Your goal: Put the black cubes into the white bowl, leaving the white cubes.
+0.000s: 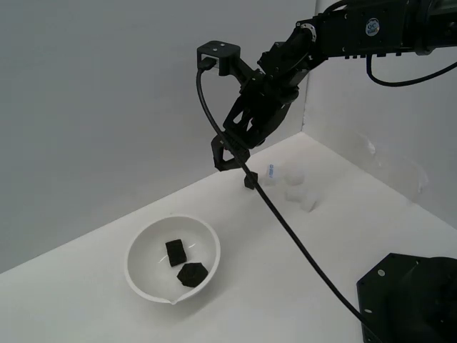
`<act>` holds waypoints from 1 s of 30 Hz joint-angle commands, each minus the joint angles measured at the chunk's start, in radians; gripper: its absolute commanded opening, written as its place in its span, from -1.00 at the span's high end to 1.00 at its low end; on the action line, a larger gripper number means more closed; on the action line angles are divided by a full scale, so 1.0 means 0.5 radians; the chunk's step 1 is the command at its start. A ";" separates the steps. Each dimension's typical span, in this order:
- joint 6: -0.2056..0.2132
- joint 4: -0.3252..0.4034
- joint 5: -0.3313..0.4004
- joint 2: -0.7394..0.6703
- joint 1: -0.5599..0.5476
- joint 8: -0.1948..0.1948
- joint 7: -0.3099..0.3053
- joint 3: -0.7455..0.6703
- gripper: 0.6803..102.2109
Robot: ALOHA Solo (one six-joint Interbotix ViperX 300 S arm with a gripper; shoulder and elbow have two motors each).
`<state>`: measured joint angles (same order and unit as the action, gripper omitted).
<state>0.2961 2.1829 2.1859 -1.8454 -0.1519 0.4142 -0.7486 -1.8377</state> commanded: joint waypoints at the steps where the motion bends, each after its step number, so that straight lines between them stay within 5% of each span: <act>1: 0.015 0.028 0.015 -0.006 0.077 0.025 0.061 -0.021 -0.96; 7: 0.012 0.104 0.089 0.080 0.160 0.104 0.239 0.064 -0.96; 30: 0.012 0.110 0.092 0.454 0.258 0.282 0.417 0.439 -0.95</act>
<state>0.2930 2.2473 2.2473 -1.6015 -0.0215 0.5415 -0.5430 -1.5969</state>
